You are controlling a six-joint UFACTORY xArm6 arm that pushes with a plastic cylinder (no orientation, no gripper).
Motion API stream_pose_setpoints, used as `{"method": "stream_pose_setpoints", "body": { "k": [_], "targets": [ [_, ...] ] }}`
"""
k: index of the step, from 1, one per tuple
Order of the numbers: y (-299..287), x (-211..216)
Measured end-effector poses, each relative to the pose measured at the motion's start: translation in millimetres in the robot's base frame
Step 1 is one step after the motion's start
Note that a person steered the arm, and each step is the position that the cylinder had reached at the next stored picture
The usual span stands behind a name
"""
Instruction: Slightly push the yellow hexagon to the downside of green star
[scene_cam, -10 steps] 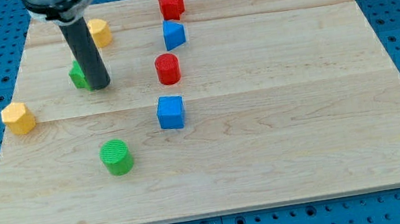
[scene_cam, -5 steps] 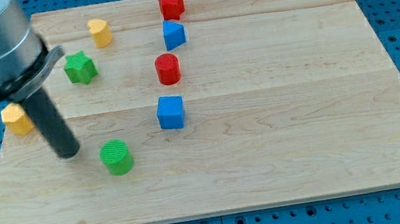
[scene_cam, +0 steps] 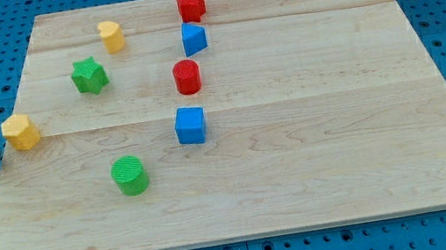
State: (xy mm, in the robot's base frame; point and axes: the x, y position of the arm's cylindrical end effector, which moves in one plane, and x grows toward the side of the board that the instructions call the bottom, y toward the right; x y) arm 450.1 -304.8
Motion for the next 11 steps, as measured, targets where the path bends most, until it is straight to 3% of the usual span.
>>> {"method": "stream_pose_setpoints", "body": {
  "k": [1, 3, 5, 8, 9, 10, 11],
  "targets": [
    [0.0, -22.2],
    [44.1, -19.0],
    [54.9, 25.4],
    [81.5, -0.5],
    [79.0, 35.6],
    [80.3, 100.3],
    [123.2, 127.0]
  ]
}}
